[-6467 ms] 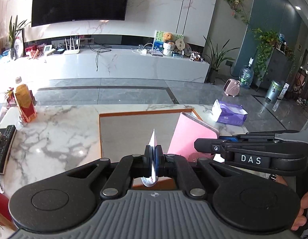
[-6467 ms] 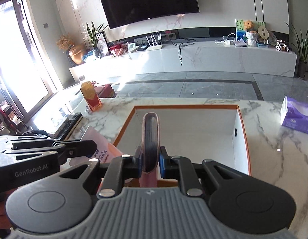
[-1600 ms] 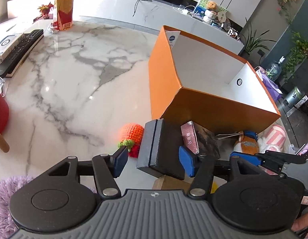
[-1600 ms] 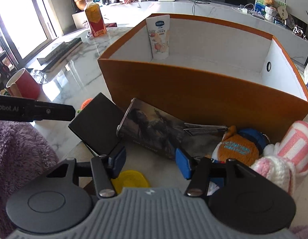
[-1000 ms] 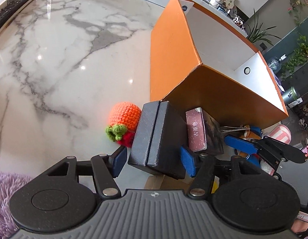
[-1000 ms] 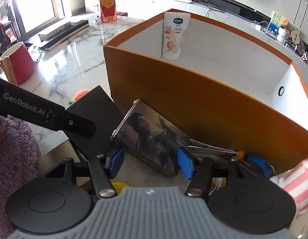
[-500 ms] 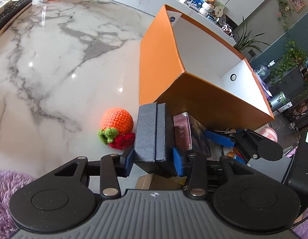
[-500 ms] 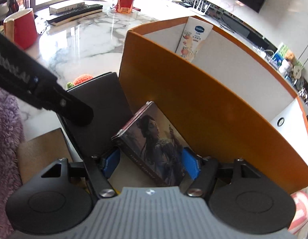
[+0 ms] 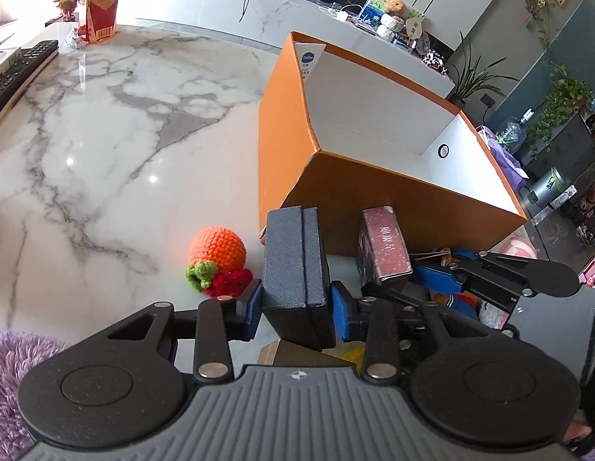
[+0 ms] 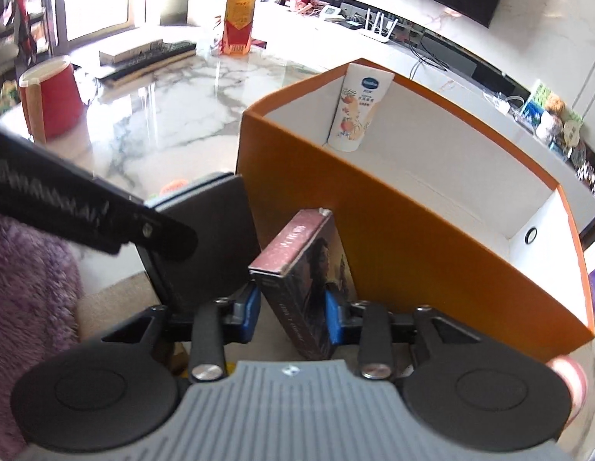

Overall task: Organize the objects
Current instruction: 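Lift both held boxes and carry them over the orange box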

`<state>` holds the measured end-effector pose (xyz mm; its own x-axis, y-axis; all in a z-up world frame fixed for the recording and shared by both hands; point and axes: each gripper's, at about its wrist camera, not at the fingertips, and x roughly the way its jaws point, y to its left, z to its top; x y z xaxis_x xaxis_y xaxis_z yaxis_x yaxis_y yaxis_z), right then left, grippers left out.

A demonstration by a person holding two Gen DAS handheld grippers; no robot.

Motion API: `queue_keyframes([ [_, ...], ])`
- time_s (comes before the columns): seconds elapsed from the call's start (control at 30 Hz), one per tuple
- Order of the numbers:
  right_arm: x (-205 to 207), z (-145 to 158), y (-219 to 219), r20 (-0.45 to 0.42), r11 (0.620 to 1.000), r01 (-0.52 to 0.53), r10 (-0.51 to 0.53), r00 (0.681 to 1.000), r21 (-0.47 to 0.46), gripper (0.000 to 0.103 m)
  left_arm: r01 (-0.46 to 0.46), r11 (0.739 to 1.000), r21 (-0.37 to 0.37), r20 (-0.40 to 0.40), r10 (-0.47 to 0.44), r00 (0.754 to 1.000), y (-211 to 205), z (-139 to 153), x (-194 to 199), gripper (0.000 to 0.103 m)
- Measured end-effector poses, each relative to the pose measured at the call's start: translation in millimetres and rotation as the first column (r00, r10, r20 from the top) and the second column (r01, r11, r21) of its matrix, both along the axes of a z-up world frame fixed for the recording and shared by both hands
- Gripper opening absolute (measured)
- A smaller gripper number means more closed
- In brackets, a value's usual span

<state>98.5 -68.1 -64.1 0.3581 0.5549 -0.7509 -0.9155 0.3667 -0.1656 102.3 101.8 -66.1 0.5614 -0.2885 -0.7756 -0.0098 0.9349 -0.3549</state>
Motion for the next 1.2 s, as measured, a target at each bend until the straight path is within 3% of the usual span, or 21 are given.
queue_keyframes([
  [0.1, 4.6, 12.6, -7.2, -0.083, 0.998, 0.033, -0.029, 0.996, 0.045, 0.025, 0.010, 0.999, 0.036, 0.005, -0.011, 1.000, -5.5, 2.7, -1.5, 0.042],
  [0.23, 9.3, 24.2, -20.6, -0.192, 0.992, 0.079, -0.060, 0.980, 0.096, 0.024, 0.022, 0.998, 0.053, 0.016, -0.023, 1.000, -10.0, 5.6, -3.7, 0.043],
  [0.4, 26.4, 23.9, -34.3, -0.327, 0.981, 0.161, -0.116, 0.938, 0.111, 0.024, 0.043, 0.998, 0.051, 0.010, -0.044, 0.999, -16.3, 3.6, -1.6, 0.043],
  [0.83, 41.4, 10.0, -25.9, -0.351, 0.977, 0.192, -0.149, 0.925, 0.091, 0.025, 0.067, 0.994, 0.085, -0.035, -0.064, 0.997, -29.0, -6.1, 6.4, 0.042],
  [1.2, 56.8, -5.3, -11.6, -0.410, 0.973, 0.228, -0.191, 0.892, 0.044, 0.033, 0.065, 0.994, 0.093, -0.052, -0.061, 0.997, -31.4, -5.5, 10.3, 0.043],
])
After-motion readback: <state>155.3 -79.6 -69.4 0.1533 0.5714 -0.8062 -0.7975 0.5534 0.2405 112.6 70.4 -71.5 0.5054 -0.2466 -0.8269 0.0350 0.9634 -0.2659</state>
